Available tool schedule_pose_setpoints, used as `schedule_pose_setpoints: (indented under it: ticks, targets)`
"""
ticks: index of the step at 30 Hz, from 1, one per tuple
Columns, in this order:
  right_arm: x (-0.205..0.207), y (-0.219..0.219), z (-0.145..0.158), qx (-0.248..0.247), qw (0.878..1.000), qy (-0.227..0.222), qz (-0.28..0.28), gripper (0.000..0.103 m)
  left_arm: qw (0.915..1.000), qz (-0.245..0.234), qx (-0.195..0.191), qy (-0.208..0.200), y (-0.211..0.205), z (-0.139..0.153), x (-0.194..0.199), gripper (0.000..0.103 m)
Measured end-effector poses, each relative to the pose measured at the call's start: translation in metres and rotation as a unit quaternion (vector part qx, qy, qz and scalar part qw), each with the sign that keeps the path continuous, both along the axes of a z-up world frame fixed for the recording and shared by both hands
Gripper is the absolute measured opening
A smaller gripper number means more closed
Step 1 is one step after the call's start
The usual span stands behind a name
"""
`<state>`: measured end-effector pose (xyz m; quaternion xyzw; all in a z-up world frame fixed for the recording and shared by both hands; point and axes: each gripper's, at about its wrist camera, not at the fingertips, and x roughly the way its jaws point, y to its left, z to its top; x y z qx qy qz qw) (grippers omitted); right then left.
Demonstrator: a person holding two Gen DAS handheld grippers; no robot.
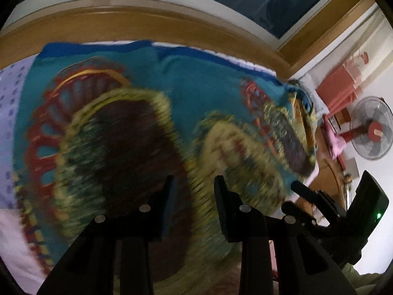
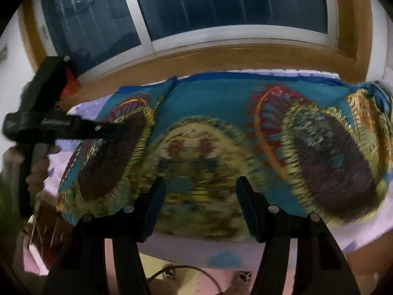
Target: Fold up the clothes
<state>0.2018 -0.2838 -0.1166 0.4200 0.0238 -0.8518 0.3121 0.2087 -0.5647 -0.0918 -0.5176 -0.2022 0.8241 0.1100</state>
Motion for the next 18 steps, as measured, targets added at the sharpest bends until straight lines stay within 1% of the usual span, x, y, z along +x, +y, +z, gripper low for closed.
schedule_pose_setpoints:
  ticks: [1, 2, 5, 8, 9, 13, 15, 18]
  targets:
    - [0.008, -0.011, -0.001, -0.006, 1.000, -0.006, -0.007, 0.060, 1.0000, -0.008, 0.000, -0.001, -0.011, -0.001, 0.007, 0.031]
    - [0.016, -0.022, -0.002, -0.011, 1.000, -0.009, -0.012, 0.060, 0.9998, -0.017, -0.008, -0.001, -0.023, -0.002, 0.014, 0.031]
    - [0.038, -0.053, -0.007, -0.008, 0.999, -0.011, -0.031, 0.060, 0.9992, -0.016, -0.036, -0.009, -0.044, -0.004, 0.027, 0.031]
    - [0.053, -0.075, -0.009, -0.010, 0.999, -0.024, -0.040, 0.060, 0.9994, -0.022, -0.024, -0.012, -0.061, -0.005, 0.032, 0.031]
    - [0.054, -0.081, -0.009, -0.006, 0.999, -0.027, -0.037, 0.060, 0.9994, -0.024, -0.020, -0.012, -0.065, -0.006, 0.033, 0.031]
    - [0.052, -0.096, -0.017, 0.012, 0.999, -0.029, -0.030, 0.060, 0.9989, -0.014, -0.043, -0.012, -0.074, -0.008, 0.027, 0.031]
    - [0.046, -0.098, -0.022, 0.011, 0.999, -0.037, -0.029, 0.060, 0.9992, -0.009, -0.037, -0.016, -0.079, -0.009, 0.024, 0.031]
    - [0.041, -0.098, -0.029, 0.006, 0.999, -0.035, -0.026, 0.060, 0.9983, -0.016, -0.052, -0.021, -0.083, -0.013, 0.016, 0.031]
